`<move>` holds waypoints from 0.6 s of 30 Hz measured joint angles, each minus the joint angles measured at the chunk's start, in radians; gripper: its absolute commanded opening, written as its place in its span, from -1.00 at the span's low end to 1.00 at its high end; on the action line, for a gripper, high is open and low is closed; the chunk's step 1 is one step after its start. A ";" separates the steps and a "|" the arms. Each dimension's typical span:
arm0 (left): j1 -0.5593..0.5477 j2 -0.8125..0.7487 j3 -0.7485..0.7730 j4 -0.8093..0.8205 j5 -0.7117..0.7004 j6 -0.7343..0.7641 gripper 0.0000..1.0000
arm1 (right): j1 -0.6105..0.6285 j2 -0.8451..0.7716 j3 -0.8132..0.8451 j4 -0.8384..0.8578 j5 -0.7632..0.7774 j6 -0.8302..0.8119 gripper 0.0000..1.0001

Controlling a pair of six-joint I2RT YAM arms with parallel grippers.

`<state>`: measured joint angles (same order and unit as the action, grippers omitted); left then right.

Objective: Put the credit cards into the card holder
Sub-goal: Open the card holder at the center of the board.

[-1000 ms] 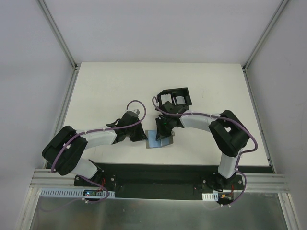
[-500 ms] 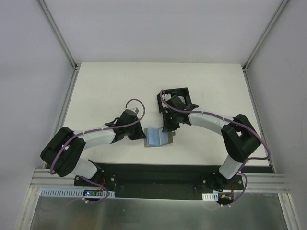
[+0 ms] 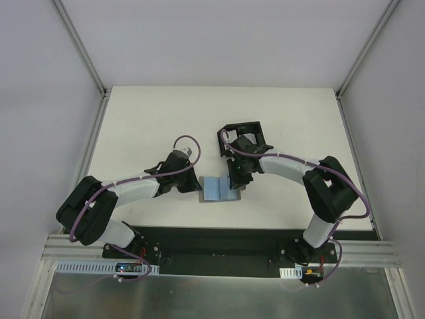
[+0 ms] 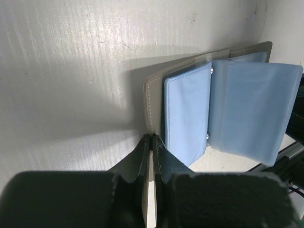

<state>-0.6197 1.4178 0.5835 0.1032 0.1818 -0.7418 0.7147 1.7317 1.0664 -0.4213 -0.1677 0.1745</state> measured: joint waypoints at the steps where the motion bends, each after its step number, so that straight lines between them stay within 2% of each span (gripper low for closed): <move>1: 0.000 0.000 0.002 -0.003 0.000 0.001 -1.00 | 0.000 0.000 0.003 0.000 -0.005 -0.006 -0.47; 12: 0.000 0.000 0.013 -0.012 0.001 0.003 -1.00 | 0.001 -0.003 0.119 0.035 -0.158 -0.016 -0.40; 18: 0.000 0.000 0.017 -0.012 0.001 0.003 -1.00 | 0.033 0.064 0.138 0.034 -0.187 -0.010 -0.38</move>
<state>-0.6197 1.4181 0.6003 0.0910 0.1825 -0.7387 0.7479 1.7962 1.2041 -0.3870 -0.3550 0.1650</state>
